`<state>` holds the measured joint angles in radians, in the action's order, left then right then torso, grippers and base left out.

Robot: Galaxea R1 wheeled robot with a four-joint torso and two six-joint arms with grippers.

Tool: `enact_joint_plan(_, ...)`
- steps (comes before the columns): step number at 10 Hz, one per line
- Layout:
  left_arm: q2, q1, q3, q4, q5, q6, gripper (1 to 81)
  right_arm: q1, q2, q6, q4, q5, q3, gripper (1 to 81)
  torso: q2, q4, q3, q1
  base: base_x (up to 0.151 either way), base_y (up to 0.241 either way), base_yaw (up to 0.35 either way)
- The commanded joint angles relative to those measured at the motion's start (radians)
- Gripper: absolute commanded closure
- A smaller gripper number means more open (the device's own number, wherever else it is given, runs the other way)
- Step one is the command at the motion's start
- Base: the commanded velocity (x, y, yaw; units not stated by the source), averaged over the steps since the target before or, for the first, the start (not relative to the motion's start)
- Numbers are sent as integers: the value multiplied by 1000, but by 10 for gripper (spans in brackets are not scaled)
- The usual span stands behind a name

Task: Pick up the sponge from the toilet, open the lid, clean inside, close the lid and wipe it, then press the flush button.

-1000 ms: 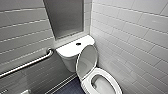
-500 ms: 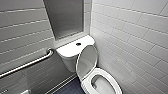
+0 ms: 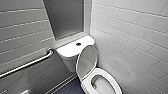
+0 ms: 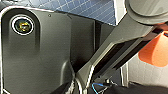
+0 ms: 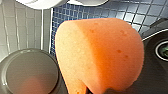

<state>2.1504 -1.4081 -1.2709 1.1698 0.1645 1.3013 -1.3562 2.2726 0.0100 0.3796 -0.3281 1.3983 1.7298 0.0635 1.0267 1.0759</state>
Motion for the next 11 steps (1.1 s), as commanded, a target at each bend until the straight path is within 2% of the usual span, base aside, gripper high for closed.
enact_joint_plan(1, -27, 5, 27, -26, 42, -141, 10, 77, -87, -2, -22, 67, -116, 811, 0, 0, 0, 0, 0, 0, 0)
enact_joint_plan(2, -13, 1, 18, -136, 53, -293, 10, 102, -108, -4, -16, 67, -144, 811, 0, 0, 0, 0, 0, 0, 0)
enact_joint_plan(3, 17, -1, -10, -354, 44, -585, 10, 123, -132, -7, -13, 67, -176, 811, 0, 0, 0, 0, 0, 0, 0)
enact_joint_plan(4, 43, -1, -50, -558, 17, -803, 10, 148, -156, -10, -10, 67, -203, 811, 0, 0, 0, 0, 0, 0, 0)
enact_joint_plan(5, 63, -2, -82, -710, -22, -981, 10, 181, -190, -10, 11, 67, -229, 811, 0, 0, 0, 0, 0, 0, 0)
enact_joint_plan(6, 71, -4, -96, -840, -26, -1126, 10, 220, -228, -10, 28, 67, -246, 811, 0, 0, 0, 0, 0, 0, 0)
enact_joint_plan(8, 85, -5, -128, -1008, -28, -1289, 10, 319, -258, -10, 70, 73, -250, 811, 0, 0, 0, 0, 0, 0, 0)
enact_joint_plan(9, 102, -7, -151, -1050, -28, -1297, 10, 378, -258, -8, 99, 81, -239, 811, 0, 0, 0, 0, 0, 0, 0)
enact_joint_plan(11, 141, -9, -212, -1055, -26, -1294, 10, 498, -255, -10, 117, 115, -204, 811, 0, 0, 0, 0, 0, 0, 0)
